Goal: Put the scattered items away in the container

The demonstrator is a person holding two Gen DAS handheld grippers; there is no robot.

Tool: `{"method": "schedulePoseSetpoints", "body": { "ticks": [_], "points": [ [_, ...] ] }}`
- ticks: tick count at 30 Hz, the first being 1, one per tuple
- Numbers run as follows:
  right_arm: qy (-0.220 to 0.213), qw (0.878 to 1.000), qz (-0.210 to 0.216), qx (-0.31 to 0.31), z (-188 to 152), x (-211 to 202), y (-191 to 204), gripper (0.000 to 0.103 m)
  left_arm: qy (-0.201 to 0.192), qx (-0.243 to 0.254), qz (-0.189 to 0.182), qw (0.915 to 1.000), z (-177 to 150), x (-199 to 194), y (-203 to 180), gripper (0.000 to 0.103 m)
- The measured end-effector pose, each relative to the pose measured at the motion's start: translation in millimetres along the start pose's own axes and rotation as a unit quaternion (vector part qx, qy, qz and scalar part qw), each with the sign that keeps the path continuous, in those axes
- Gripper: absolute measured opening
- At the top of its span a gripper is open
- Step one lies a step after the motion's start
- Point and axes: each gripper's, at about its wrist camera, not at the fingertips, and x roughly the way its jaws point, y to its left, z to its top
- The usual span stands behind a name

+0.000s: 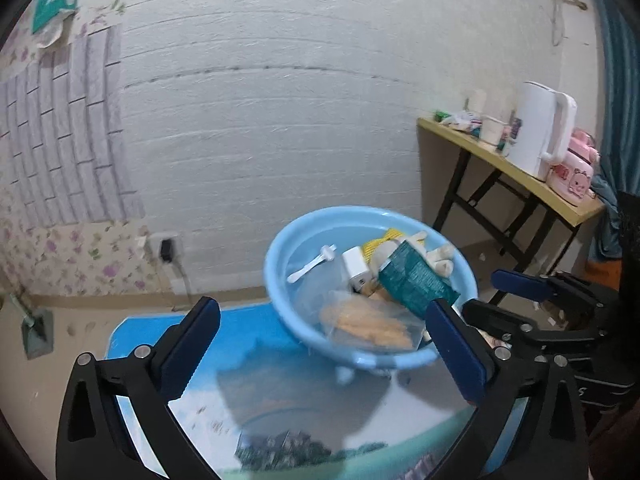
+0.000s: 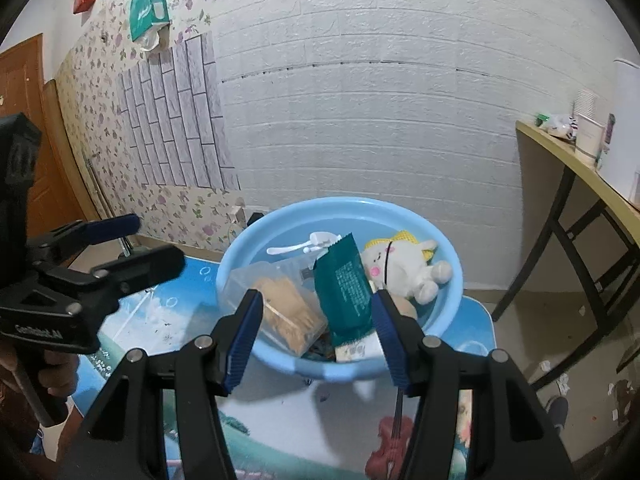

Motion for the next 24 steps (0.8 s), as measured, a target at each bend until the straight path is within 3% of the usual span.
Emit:
{"method": "schedulePoseSetpoints", "body": {
  "ticks": [4, 9, 17, 24],
  "points": [
    [-0.004, 1.0, 0.0, 0.01, 2, -15, 5, 0.07, 0.014, -0.035, 0.005, 0.9993, -4, -17, 11, 0.103],
    [0.0, 1.0, 0.001, 0.004, 3, -24, 15, 0.071, 0.041, -0.031, 0.035, 0.998, -8, -26, 13, 0.103],
    [0.004, 1.0, 0.005, 0.004, 3, -21, 18, 0.078, 0.059, -0.016, 0.032, 0.9976, -11, -22, 9, 0.103],
    [0.0, 1.0, 0.005, 0.008, 5, -14, 15, 0.079, 0.019, 0.012, 0.041, 0.9989, -11, -17, 4, 0.103]
  ]
}}
